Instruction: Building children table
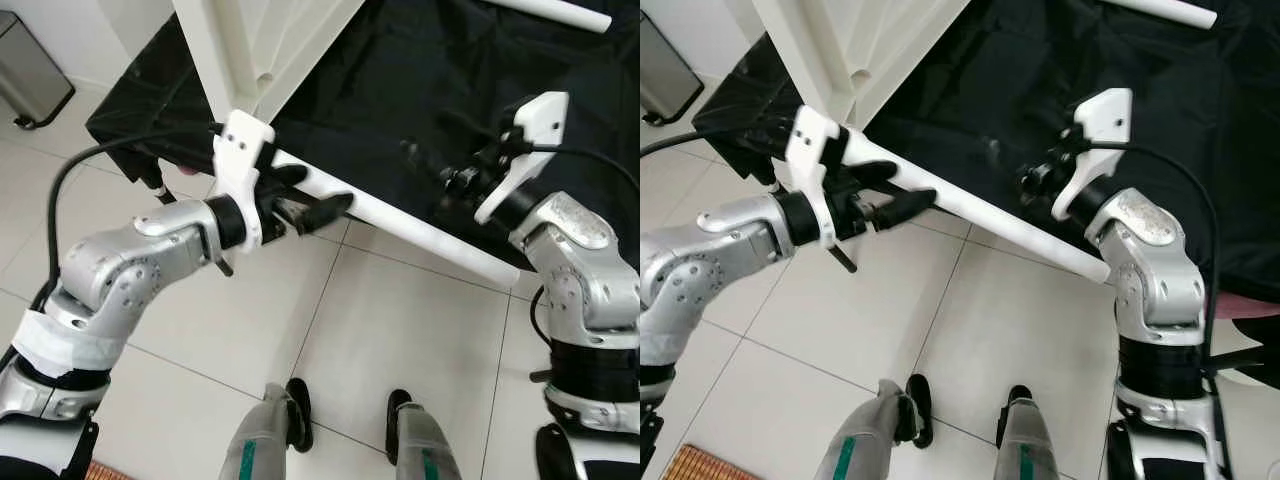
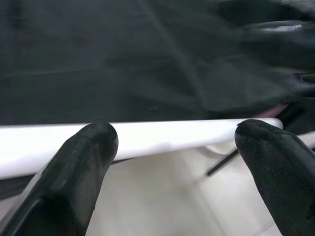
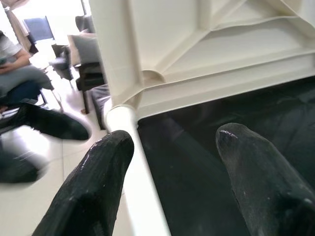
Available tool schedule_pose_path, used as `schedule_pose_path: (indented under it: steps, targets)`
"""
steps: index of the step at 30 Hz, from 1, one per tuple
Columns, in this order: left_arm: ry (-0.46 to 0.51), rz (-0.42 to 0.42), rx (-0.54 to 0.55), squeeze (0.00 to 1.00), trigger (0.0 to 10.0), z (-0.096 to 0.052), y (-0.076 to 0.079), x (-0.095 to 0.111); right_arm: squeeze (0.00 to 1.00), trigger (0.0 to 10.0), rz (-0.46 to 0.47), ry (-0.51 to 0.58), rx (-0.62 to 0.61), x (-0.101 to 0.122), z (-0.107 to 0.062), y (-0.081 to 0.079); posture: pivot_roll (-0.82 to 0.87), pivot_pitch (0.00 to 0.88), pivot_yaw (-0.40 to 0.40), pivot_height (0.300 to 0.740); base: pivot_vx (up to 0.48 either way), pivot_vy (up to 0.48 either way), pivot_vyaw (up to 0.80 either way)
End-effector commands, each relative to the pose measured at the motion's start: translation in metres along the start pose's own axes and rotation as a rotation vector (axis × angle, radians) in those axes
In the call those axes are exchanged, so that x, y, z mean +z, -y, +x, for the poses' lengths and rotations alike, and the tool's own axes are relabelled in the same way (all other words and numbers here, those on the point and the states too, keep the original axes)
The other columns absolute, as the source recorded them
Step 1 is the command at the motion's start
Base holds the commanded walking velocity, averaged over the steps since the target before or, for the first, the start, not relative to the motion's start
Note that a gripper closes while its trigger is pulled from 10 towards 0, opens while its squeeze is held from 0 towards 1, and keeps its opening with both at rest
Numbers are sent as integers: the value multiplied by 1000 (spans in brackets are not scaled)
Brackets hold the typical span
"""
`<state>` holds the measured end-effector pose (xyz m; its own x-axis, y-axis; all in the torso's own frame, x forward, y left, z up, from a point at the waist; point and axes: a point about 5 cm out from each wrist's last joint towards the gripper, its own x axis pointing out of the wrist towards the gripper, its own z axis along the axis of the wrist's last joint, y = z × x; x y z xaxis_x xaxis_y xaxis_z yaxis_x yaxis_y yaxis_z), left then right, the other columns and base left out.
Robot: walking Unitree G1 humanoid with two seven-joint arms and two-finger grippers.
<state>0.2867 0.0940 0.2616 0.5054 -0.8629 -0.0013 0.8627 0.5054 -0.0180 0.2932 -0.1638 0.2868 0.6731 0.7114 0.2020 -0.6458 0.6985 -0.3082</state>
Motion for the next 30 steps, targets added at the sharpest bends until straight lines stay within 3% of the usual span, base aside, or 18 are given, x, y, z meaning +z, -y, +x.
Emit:
schedule_pose_path:
  steps: [1, 9, 12, 13, 14, 19, 21, 26, 30]
  targets:
    - [-12, 8, -26, 0, 10000, -3, 4, -4, 0, 10000, 10, -10, 76, 0, -1, -6, -48, 223, 99, 740, 0, 0, 0]
    - [-27, 19, 9, 0, 10000, -6, 2, -10, 0, 10000, -59, -100, 250, -2, -6, -10, -48, 211, 85, 740, 0, 0, 0]
    - [22, -7, 183, 0, 10000, -13, -24, -10, 0, 10000, -36, -58, 145, -5, 3, -1, -53, 183, 79, 740, 0, 0, 0]
    - [22, -7, 183, 0, 10000, -13, -24, -10, 0, 10000, -36, -58, 145, -5, 3, -1, -53, 183, 79, 740, 0, 0, 0]
    - [47, -26, 261, 0, 10000, -19, -37, -10, 0, 10000, -8, -39, 99, -11, 6, -2, -55, 163, 84, 740, 0, 0, 0]
    - [56, -27, 281, 0, 10000, -22, -40, -10, 0, 10000, 0, -39, 88, -14, 6, -3, -55, 163, 84, 740, 0, 0, 0]
    - [50, -14, 406, 0, 10000, -29, -55, -16, 0, 10000, 30, -37, 29, -27, 8, -4, -59, 121, 89, 740, 0, 0, 0]
    - [57, -21, 453, 0, 10000, -32, -61, -19, 0, 10000, 50, -33, -7, -32, 9, -4, -59, 111, 92, 740, 0, 0, 0]
    - [70, -45, 535, 0, 10000, -38, -71, -30, 0, 10000, 108, -27, -110, -48, 12, -4, -54, 81, 105, 740, 0, 0, 0]
